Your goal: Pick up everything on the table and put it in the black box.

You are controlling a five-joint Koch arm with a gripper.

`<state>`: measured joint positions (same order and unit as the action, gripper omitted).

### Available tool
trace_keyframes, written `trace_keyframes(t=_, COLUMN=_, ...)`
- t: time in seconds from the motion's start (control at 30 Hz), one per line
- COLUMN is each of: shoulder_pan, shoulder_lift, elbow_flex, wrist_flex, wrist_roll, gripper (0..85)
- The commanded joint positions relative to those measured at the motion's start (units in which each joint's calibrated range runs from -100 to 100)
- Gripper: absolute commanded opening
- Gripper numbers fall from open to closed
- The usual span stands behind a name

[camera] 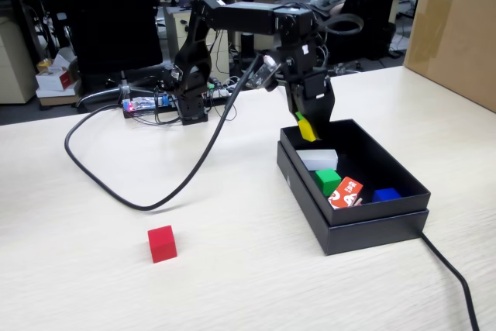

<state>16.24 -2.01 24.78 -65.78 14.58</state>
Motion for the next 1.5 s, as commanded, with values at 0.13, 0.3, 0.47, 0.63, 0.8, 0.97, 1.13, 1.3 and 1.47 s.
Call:
trace_keyframes(t=0.13, shoulder_pan=-1.6, shoulder_lift=2.1, elbow_flex=4.8, wrist_flex=2.5, wrist_roll=0.0, gripper=1.2)
trace_keyframes(t=0.3, shoulder_pan=-2.0, shoulder_lift=4.0, elbow_flex=2.0, wrist_flex=3.0, wrist_roll=-0.1, gripper=24.5)
trace_keyframes(t=0.47, shoulder_pan=-2.1, shoulder_lift=3.6, elbow_flex=-1.5, wrist_flex=3.0, wrist_roll=-0.2, gripper=36.4)
trace_keyframes(t=0.63, shoulder_pan=-2.4, shoulder_lift=-2.6, elbow_flex=-2.1, wrist_flex=3.0, wrist_roll=-0.4, gripper=41.0)
trace_keyframes(t=0.8, shoulder_pan=-4.0, shoulder_lift=-18.1, elbow_flex=0.0, wrist_flex=3.0, wrist_roll=-1.2, gripper=40.8)
trace_keyframes(t=0.97, shoulder_pan=-8.1, shoulder_lift=-27.8, elbow_flex=4.0, wrist_flex=3.0, wrist_roll=-3.8, gripper=40.7)
trace_keyframes(t=1.13, shoulder_pan=-14.1, shoulder_lift=-28.6, elbow_flex=2.8, wrist_flex=3.0, wrist_roll=-7.8, gripper=41.8)
trace_keyframes(t=1.3, shoulder_pan=-19.6, shoulder_lift=-26.3, elbow_flex=-3.6, wrist_flex=3.0, wrist_roll=-11.9, gripper=46.8)
trace_keyframes(t=1.47, shoulder_pan=-24.1, shoulder_lift=-21.0, elbow_flex=-12.1, wrist_flex=6.5, wrist_roll=-14.8, gripper=48.8)
